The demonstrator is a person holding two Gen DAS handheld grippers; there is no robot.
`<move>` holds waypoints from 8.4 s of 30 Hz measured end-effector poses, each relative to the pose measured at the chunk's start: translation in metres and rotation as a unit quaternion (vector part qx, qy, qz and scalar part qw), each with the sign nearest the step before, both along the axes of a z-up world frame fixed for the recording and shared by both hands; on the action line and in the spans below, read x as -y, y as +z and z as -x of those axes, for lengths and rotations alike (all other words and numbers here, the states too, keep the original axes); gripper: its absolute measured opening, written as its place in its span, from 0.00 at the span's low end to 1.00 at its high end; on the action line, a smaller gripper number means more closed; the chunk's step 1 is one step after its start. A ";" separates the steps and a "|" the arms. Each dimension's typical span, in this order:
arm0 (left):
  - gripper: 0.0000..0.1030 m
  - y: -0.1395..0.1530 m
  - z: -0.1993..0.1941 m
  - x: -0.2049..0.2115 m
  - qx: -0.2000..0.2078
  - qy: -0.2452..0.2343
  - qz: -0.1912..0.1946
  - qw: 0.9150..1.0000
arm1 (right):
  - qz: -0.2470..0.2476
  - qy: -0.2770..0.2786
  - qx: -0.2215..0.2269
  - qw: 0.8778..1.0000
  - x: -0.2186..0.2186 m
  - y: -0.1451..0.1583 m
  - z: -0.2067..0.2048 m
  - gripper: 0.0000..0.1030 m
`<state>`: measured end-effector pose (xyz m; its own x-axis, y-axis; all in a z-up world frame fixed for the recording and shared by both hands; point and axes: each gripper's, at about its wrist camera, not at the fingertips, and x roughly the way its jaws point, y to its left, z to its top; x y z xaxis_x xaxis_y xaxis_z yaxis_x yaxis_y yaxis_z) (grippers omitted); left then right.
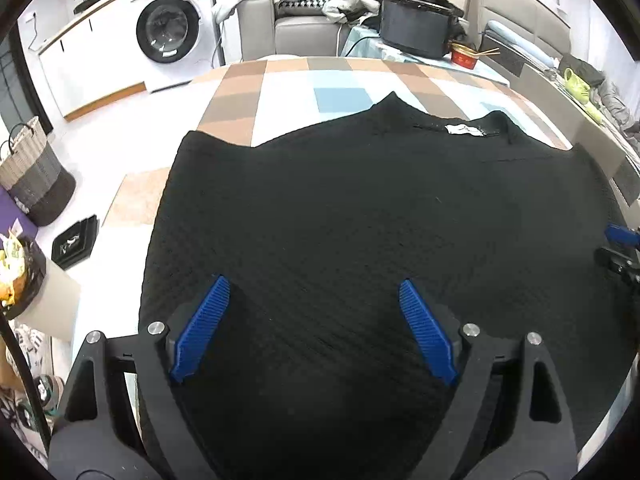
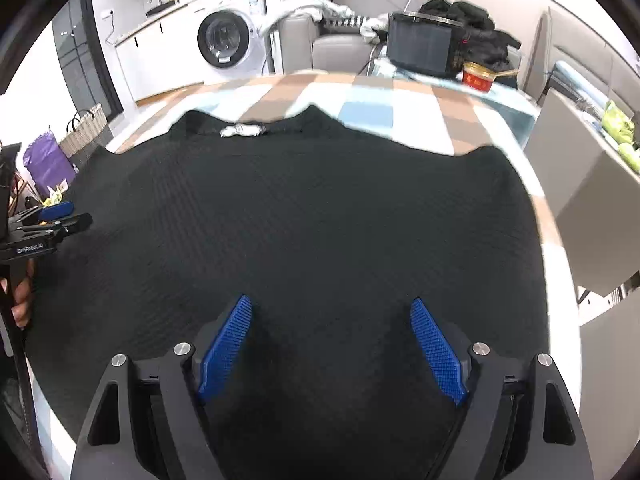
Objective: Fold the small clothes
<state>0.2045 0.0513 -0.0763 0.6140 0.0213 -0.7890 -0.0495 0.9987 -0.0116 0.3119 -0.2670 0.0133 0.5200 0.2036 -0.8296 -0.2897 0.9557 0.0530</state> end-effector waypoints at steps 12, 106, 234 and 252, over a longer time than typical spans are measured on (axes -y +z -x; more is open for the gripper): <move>0.84 0.008 -0.015 0.057 -0.013 -0.080 0.011 0.997 | -0.009 -0.011 -0.002 1.000 0.000 0.005 -0.017 0.83; 0.12 0.078 0.212 -0.031 0.179 0.138 0.122 0.966 | -0.050 -0.012 0.052 0.997 0.014 0.019 0.139 0.87; 0.84 0.031 0.128 0.084 0.043 -0.092 0.061 0.993 | -0.145 -0.046 0.017 0.988 0.075 0.038 -0.003 0.12; 0.84 0.014 0.121 0.098 0.020 -0.102 0.073 0.992 | -0.151 -0.034 0.007 0.988 0.101 0.029 0.103 0.38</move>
<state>0.0835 -0.0466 -0.0621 0.6241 -0.2194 -0.7499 0.1559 0.9754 -0.1557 0.2087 -0.3683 0.0419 0.5517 0.4043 -0.7295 -0.2272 0.9144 0.3349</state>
